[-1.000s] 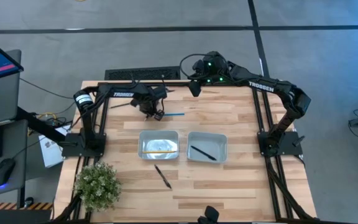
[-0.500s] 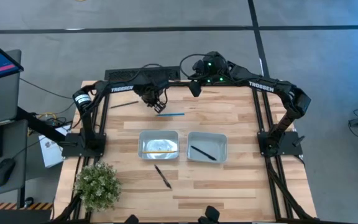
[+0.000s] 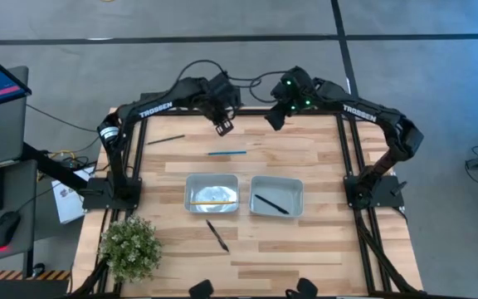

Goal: Sort pens & pencils
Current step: Put the top black pen into the right gray bin

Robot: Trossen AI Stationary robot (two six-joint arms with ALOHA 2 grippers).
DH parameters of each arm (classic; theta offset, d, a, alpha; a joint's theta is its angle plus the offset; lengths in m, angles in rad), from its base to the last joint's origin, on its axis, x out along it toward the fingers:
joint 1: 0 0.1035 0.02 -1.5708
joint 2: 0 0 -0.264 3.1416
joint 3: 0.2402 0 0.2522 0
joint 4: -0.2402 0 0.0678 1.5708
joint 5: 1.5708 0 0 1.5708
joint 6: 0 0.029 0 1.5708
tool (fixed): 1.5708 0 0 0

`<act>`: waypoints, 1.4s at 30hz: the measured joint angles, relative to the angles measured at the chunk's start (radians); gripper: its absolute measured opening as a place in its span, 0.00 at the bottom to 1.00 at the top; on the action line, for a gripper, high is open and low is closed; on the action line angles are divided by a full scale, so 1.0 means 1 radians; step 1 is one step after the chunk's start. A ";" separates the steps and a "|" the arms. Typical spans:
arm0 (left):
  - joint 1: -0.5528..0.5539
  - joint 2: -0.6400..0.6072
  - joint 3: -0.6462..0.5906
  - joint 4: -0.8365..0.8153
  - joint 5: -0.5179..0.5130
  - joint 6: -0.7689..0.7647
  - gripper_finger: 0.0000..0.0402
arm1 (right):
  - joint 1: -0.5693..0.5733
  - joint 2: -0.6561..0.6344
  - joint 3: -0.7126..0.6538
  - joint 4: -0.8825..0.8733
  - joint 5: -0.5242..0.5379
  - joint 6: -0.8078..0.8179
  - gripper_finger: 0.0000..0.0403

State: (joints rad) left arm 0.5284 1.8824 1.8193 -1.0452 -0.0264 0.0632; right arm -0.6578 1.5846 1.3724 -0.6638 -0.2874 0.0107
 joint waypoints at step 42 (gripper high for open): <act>-0.146 -0.003 0.033 0.120 -0.060 0.606 0.06 | 0.178 -0.190 -0.004 0.014 0.008 -0.071 0.59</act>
State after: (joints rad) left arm 0.3821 1.8790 1.8519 -0.9256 -0.0860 0.6695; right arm -0.4796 1.3945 1.3685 -0.6493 -0.2794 -0.0605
